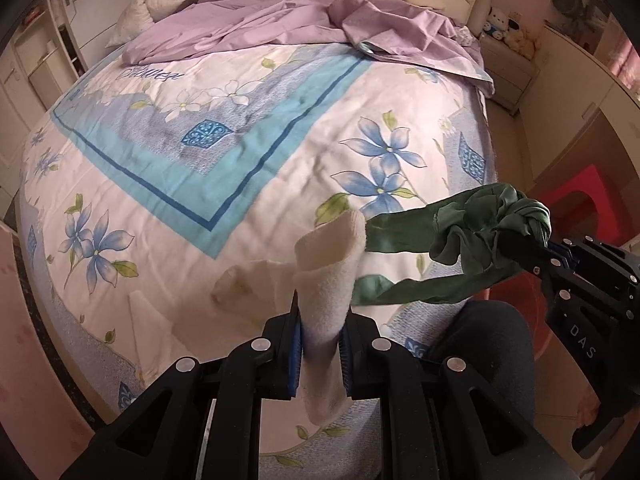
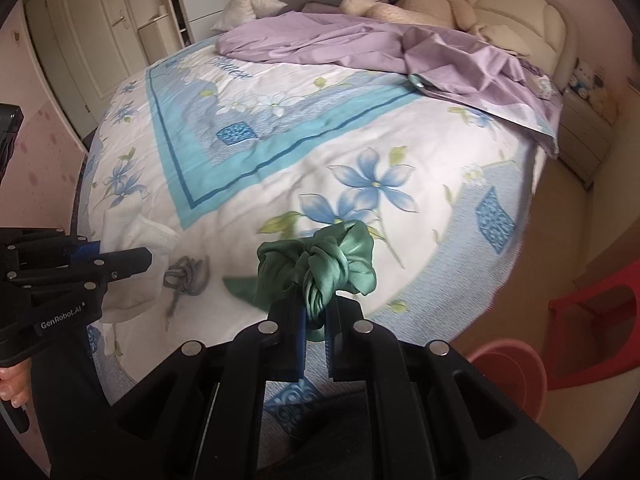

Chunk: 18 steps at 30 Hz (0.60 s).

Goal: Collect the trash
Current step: 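Carry the white towel and green scrunchie toward the pink bucket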

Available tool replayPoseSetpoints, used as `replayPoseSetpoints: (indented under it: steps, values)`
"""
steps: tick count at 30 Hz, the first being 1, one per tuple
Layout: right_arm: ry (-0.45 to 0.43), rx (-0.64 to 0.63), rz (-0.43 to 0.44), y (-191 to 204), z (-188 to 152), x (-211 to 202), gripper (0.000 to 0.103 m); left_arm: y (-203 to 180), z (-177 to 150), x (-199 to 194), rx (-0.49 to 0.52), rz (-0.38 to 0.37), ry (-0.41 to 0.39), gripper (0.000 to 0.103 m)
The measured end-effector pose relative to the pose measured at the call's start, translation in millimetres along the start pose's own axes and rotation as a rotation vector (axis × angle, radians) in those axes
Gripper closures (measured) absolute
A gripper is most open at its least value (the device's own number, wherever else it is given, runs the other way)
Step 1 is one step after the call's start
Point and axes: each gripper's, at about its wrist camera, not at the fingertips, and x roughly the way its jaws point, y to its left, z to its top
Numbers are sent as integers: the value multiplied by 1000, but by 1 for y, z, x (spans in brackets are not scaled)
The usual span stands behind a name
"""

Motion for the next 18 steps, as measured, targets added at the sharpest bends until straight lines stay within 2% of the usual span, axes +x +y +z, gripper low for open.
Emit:
replayPoseSetpoints:
  steps: [9, 18]
  values:
    - [-22, 83, -73, -56, -20, -31, 97, -68, 7, 1, 117, -43, 2, 86]
    - [-34, 157, -121, -98, -38, -48, 97, -118, 12, 3, 214, -65, 3, 86]
